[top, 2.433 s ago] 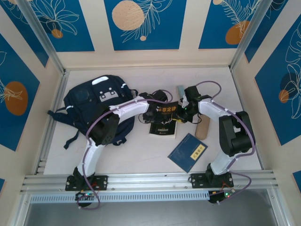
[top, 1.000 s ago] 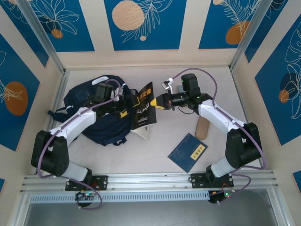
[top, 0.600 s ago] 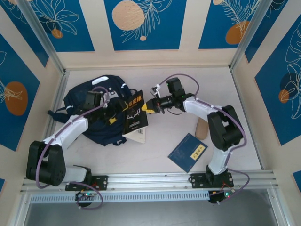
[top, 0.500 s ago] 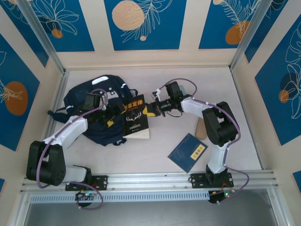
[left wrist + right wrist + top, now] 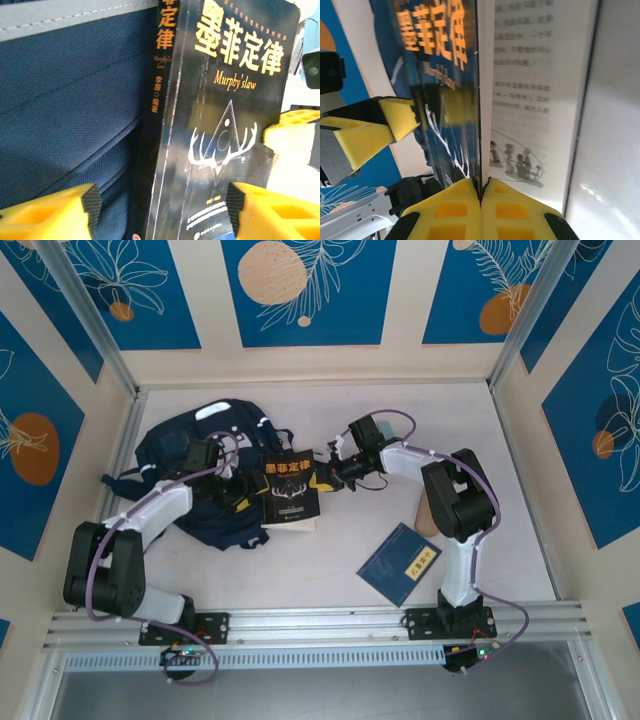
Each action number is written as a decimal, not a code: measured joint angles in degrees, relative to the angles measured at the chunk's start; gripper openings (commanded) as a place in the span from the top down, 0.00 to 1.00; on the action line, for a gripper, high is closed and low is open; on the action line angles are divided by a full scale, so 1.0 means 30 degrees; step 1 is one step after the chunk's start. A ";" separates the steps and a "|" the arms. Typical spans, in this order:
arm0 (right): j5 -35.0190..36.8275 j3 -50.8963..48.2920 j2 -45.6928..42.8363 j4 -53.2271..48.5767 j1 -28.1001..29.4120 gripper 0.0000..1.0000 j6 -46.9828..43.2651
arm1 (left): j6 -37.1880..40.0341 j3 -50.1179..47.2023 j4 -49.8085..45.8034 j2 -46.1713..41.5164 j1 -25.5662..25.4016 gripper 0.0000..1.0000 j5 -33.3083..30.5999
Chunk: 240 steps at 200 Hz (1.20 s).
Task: Pack the student bag
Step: Place the book in the student bag, then pick up the book from the student bag.
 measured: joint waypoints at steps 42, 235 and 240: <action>0.0168 0.0000 0.0597 -0.0270 0.0015 1.00 -0.0022 | 0.0095 0.0342 0.0612 0.1311 -0.0168 0.48 0.0729; 0.3024 -0.5253 -0.9049 0.2885 -0.2084 0.08 0.4058 | -0.2025 0.2419 0.0539 -0.1829 -0.1355 1.00 -0.1625; 0.3031 -0.5479 -0.9377 0.3293 -0.2004 0.08 0.4692 | -0.2477 0.2419 0.0809 -0.2215 -0.1406 1.00 -0.1872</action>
